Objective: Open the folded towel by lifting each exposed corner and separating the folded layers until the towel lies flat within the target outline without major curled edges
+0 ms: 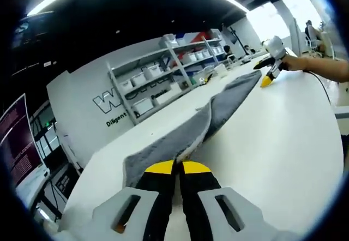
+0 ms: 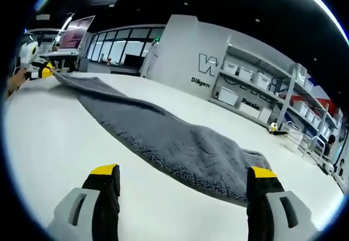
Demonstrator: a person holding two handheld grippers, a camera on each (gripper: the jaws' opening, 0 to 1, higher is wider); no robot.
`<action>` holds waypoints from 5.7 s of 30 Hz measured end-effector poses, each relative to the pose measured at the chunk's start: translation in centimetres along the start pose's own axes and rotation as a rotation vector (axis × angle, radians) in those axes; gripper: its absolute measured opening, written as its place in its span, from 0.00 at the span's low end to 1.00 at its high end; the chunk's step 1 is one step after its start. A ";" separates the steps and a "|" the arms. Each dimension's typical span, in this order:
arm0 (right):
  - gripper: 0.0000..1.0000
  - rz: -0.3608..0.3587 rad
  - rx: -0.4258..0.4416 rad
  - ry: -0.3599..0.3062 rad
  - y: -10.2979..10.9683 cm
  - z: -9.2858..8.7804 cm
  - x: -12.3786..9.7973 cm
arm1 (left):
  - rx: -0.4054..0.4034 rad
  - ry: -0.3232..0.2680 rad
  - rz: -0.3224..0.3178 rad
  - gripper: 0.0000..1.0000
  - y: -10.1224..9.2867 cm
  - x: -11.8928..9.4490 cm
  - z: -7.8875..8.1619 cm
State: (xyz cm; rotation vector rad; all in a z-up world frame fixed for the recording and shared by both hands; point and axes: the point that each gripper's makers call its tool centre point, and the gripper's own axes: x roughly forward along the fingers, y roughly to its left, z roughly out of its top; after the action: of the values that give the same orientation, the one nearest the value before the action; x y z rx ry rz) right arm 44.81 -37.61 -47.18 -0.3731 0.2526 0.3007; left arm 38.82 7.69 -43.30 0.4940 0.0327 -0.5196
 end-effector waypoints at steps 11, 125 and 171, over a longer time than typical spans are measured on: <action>0.99 0.002 0.000 0.009 0.2 -0.3 -0.1 | -0.054 -0.038 0.040 0.03 1.7 -2.0 -0.3; 0.03 0.174 -0.541 0.048 1.2 4.4 6.5 | -0.169 -0.002 0.120 0.03 3.6 -5.1 -5.3; 0.02 0.314 -0.431 -0.060 6.6 1.2 -9.1 | -0.163 0.031 0.152 0.03 4.7 -9.3 -3.5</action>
State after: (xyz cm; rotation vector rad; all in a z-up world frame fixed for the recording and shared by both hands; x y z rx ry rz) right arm 34.45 -33.48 -45.47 -0.7504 0.1851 0.6790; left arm 33.30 17.18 -42.86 0.3423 0.0658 -0.3569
